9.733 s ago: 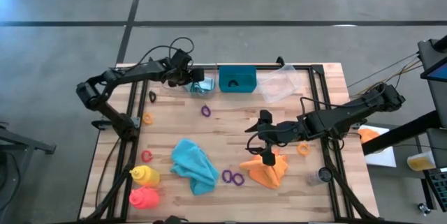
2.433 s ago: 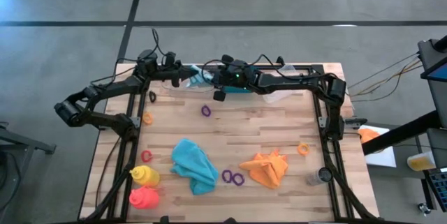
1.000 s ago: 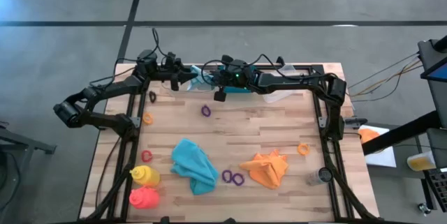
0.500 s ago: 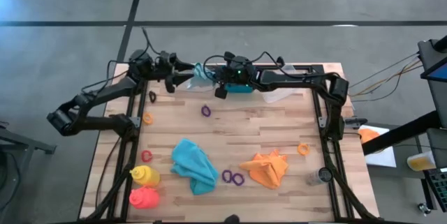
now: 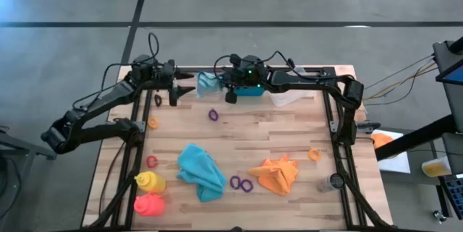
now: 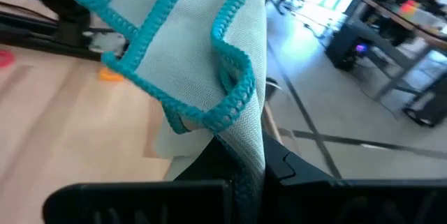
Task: Pick & Place Sports Items
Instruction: Put the folded light blue towel into the transparent bin
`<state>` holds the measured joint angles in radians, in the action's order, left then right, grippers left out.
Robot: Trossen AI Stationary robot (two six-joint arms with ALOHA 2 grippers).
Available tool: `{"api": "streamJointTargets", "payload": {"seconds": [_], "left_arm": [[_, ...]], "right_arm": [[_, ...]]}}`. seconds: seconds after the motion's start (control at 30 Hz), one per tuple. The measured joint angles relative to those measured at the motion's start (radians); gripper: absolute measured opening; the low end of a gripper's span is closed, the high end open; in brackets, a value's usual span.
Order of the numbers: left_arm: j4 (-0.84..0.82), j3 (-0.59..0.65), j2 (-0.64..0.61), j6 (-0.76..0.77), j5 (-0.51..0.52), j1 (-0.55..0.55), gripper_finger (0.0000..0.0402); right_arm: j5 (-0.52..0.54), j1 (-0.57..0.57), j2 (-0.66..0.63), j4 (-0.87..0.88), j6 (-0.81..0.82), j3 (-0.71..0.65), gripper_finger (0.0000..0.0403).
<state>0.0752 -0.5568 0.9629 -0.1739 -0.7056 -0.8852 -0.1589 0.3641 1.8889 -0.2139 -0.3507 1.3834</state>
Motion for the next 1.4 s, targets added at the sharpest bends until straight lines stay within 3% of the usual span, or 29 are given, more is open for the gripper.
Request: {"api": "streamJointTargets", "payload": {"seconds": [0.3, 0.9, 1.07, 1.33, 1.4], "left_arm": [[0.002, 0.001, 0.067, -0.171, -0.001, 0.008, 0.0277], [0.133, 0.001, 0.191, -0.196, -0.022, 0.047, 0.0272], [0.153, 0.001, 0.183, -0.197, -0.018, 0.047, 0.0214], [0.159, 0.001, 0.183, -0.209, 0.022, 0.047, 0.0028], [0.159, 0.001, 0.183, -0.212, 0.030, 0.047, 0.0015]], "right_arm": [[-0.058, -0.001, 0.000, -0.006, 0.005, 0.000, 0.0013], [-0.087, -0.001, -0.005, -0.003, 0.011, 0.005, 0.0013], [-0.087, -0.001, -0.005, 0.000, 0.011, 0.005, 0.0013], [-0.086, 0.000, -0.005, 0.001, 0.011, 0.005, 0.0013], [-0.086, 0.000, -0.005, 0.001, 0.011, 0.005, 0.0013]]}}
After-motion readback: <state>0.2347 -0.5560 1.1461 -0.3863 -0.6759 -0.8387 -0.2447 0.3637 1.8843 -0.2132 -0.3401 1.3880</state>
